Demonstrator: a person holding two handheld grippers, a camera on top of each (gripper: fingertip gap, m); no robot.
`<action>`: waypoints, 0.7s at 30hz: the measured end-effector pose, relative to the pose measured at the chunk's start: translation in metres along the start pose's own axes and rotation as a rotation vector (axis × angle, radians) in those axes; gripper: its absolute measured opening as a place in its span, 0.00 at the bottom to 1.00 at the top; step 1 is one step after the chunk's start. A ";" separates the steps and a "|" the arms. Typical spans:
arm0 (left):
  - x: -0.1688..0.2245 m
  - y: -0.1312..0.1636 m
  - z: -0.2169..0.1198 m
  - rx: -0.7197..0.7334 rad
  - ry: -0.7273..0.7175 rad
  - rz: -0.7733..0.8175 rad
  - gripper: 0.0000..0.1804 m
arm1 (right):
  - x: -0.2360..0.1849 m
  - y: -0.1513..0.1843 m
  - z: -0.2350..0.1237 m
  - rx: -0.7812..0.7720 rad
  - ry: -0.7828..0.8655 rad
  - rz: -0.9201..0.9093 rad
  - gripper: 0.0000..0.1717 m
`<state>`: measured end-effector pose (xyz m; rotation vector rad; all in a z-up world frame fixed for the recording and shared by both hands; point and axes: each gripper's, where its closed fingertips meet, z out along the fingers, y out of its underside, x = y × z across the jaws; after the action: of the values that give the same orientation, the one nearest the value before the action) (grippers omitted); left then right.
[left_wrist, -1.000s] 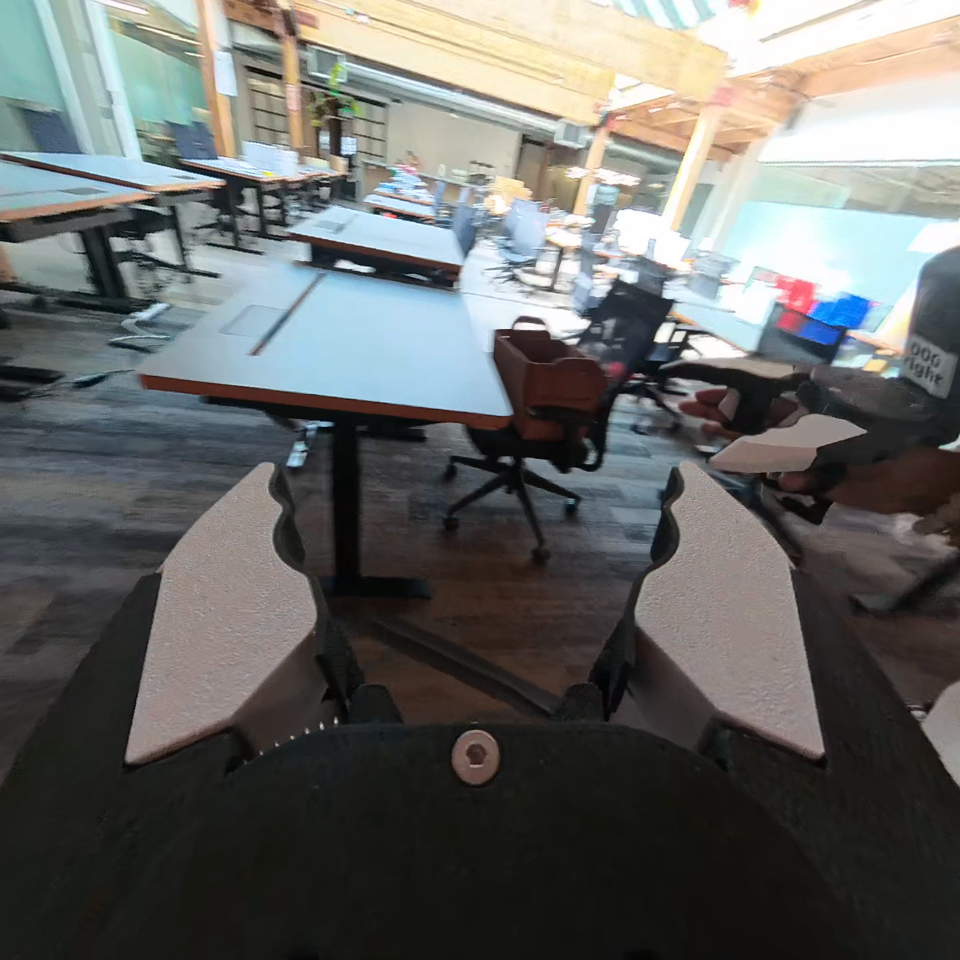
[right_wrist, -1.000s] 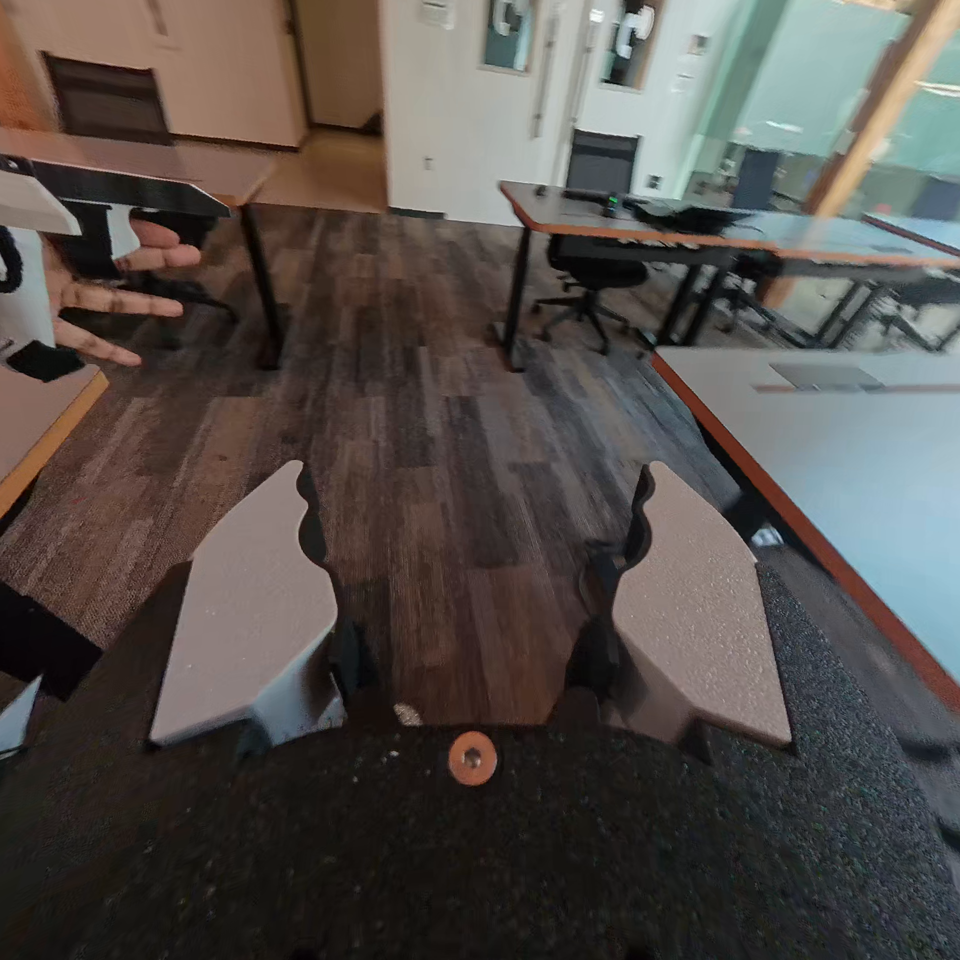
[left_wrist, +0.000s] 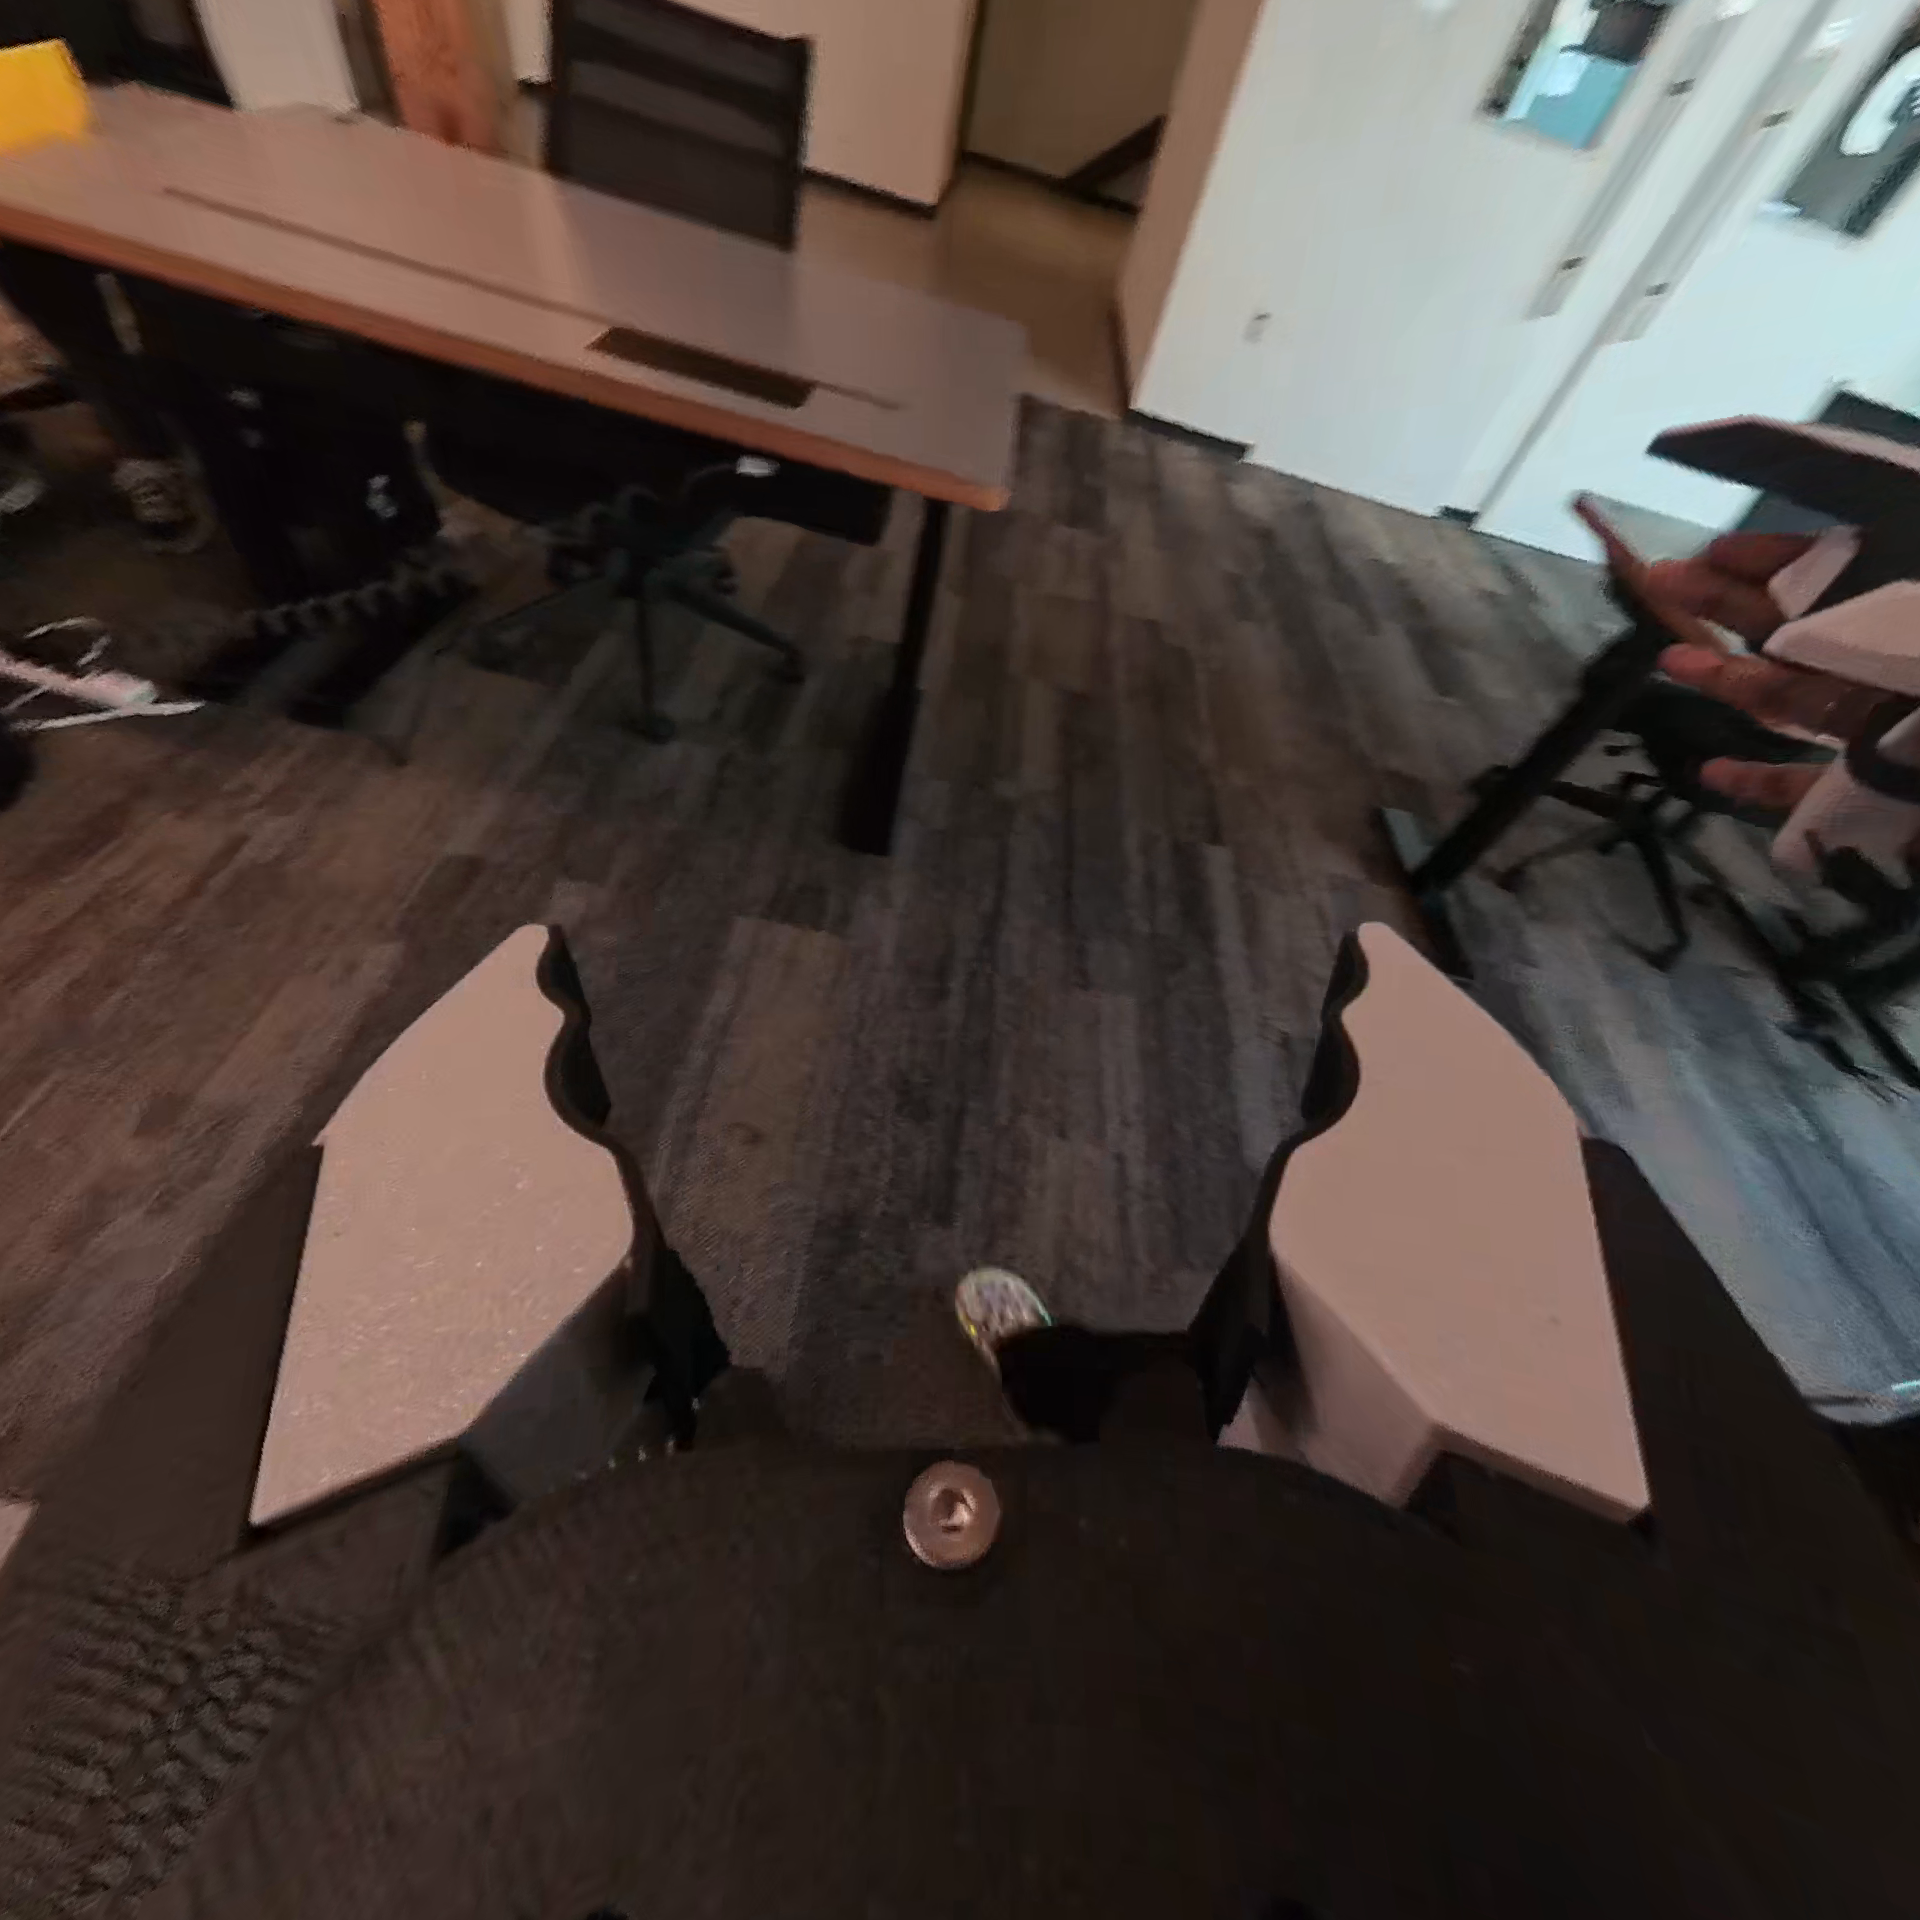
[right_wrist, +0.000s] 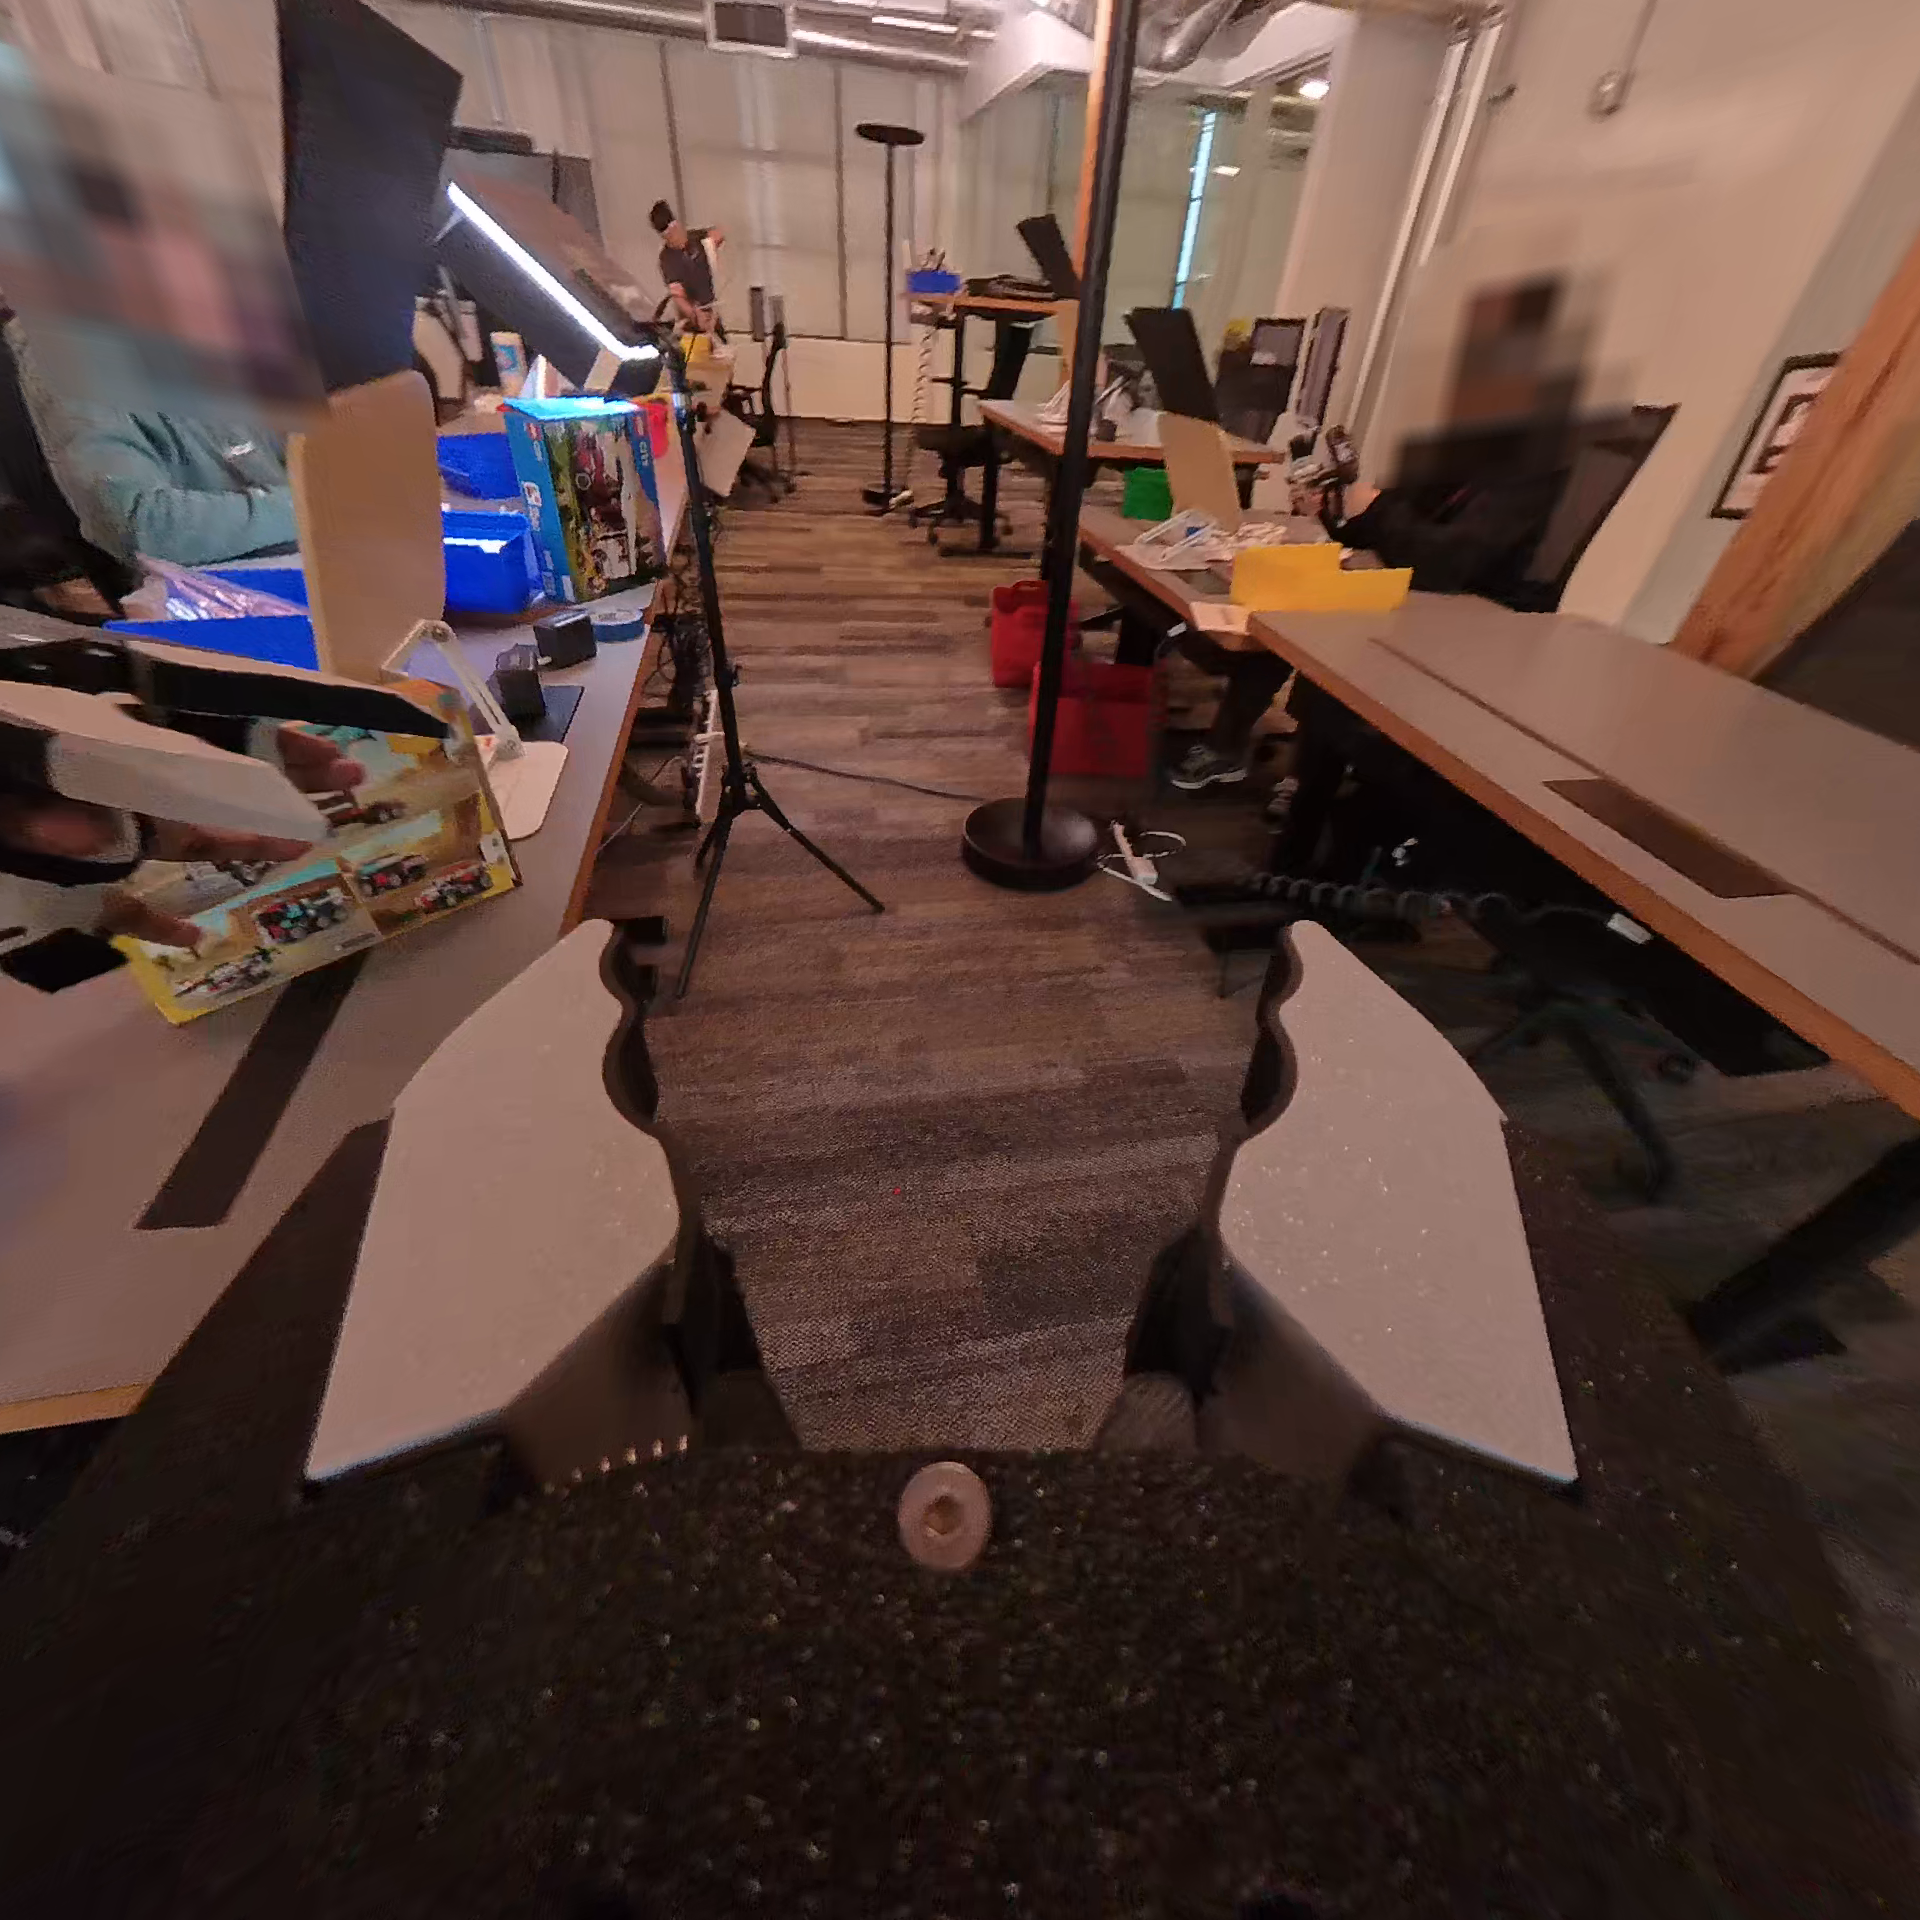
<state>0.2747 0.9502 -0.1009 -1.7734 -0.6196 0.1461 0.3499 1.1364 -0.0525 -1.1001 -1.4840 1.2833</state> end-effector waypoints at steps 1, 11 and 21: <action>-0.014 0.001 0.009 -0.007 -0.048 -0.016 0.73 | 0.016 0.007 0.018 -0.006 -0.026 -0.001 0.65; -0.110 -0.029 0.093 -0.022 -0.459 -0.162 0.73 | 0.077 0.111 0.238 -0.315 -0.693 -0.286 0.51; -0.243 0.020 0.121 0.060 -0.710 -0.348 0.72 | 0.005 0.282 0.503 -0.446 -0.922 -0.121 0.27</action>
<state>0.0256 0.9351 -0.2089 -1.5064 -1.4027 0.5586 -0.1156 1.0473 -0.3814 -0.6536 -2.5698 1.4941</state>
